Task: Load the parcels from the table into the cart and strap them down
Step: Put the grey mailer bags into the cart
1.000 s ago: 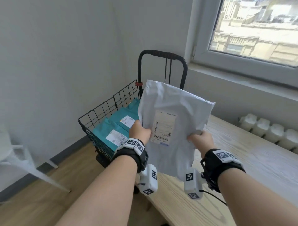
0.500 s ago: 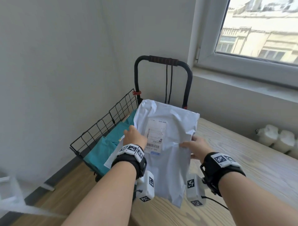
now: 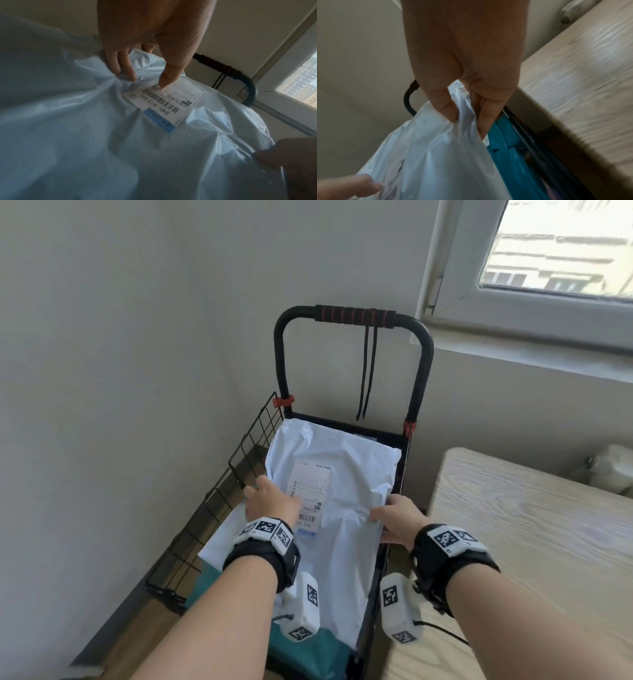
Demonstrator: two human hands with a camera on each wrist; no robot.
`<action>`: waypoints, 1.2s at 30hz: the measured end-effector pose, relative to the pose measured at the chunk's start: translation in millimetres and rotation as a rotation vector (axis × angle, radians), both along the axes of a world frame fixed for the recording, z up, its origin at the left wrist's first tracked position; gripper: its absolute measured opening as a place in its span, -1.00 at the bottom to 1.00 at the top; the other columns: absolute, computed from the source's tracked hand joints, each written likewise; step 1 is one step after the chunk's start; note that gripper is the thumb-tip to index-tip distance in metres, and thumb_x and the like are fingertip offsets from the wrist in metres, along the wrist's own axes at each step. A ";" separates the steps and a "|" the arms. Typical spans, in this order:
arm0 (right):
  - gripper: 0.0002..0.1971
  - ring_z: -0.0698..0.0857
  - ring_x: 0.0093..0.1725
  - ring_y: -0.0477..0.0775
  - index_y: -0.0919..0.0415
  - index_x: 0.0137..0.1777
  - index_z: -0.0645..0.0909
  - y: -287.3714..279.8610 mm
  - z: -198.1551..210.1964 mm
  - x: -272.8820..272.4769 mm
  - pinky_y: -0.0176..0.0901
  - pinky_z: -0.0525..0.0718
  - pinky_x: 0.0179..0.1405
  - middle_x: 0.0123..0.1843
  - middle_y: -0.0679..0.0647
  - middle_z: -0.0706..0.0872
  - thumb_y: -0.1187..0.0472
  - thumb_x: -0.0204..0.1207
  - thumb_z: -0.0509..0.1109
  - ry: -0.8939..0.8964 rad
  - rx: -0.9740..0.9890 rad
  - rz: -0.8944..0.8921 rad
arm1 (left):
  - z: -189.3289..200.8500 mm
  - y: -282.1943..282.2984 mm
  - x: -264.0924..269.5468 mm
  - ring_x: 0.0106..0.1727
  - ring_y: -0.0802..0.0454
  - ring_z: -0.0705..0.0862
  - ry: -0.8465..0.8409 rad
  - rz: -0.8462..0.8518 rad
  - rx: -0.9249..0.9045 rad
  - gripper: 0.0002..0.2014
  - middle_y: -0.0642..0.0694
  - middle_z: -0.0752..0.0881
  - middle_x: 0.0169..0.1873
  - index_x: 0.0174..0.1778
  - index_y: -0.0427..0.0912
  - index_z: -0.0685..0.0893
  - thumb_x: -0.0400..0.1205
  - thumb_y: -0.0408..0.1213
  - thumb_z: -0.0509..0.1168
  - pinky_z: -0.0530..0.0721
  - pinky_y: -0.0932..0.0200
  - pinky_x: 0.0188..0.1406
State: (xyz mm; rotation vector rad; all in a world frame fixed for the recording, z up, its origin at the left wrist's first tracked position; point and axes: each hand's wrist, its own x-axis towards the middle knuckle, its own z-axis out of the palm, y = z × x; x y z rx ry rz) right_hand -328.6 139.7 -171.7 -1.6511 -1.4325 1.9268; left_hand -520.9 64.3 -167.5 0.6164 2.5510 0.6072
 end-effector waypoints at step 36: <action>-0.55 0.53 0.40 0.20 0.14 0.51 0.45 -5.9 -75.1 -95.5 0.01 0.55 0.36 0.43 0.17 0.53 0.21 0.61 0.23 -0.807 0.345 0.216 | -96.1 33.7 -103.8 0.26 -0.10 0.62 -0.280 -0.503 -0.161 -0.44 -0.16 0.46 0.45 0.51 -0.12 0.44 0.56 -0.27 0.37 0.54 0.19 0.00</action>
